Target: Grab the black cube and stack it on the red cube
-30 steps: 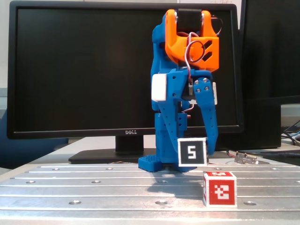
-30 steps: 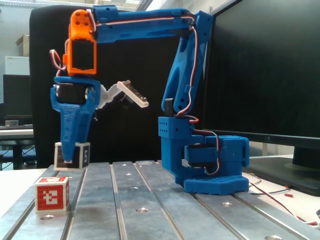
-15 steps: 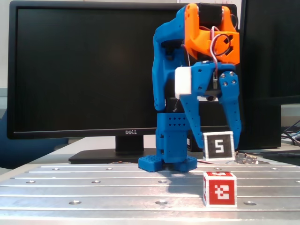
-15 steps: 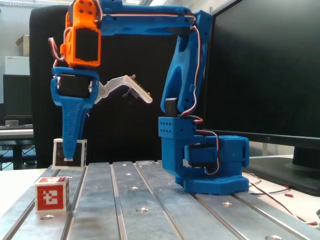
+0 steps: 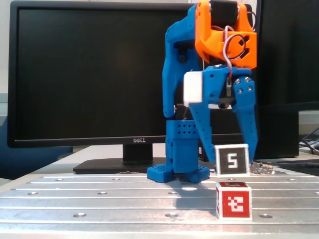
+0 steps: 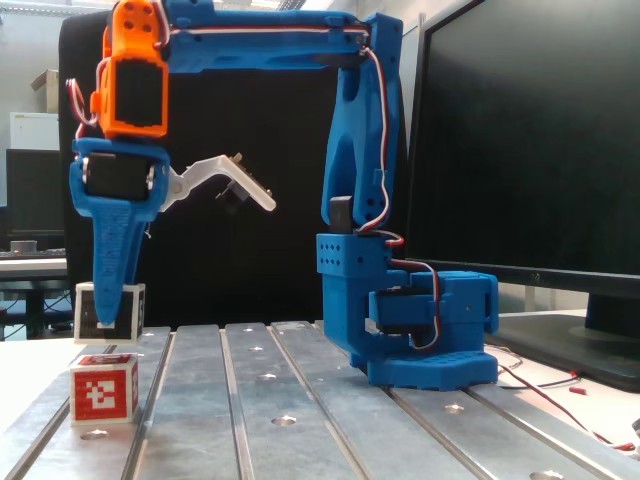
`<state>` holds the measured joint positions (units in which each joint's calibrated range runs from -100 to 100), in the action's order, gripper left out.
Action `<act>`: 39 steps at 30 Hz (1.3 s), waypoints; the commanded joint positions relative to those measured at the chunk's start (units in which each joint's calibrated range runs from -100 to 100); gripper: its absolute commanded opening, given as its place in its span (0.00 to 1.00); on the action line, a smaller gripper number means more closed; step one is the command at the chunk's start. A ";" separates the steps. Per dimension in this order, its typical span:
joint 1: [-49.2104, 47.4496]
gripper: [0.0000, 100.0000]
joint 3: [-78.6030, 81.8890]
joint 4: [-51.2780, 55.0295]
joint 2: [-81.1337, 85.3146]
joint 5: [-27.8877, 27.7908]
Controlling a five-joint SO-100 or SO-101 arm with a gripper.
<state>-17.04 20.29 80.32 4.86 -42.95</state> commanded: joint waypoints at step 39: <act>-0.64 0.17 -2.52 -1.69 -2.61 0.03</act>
<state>-17.63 20.20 78.86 2.16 -42.95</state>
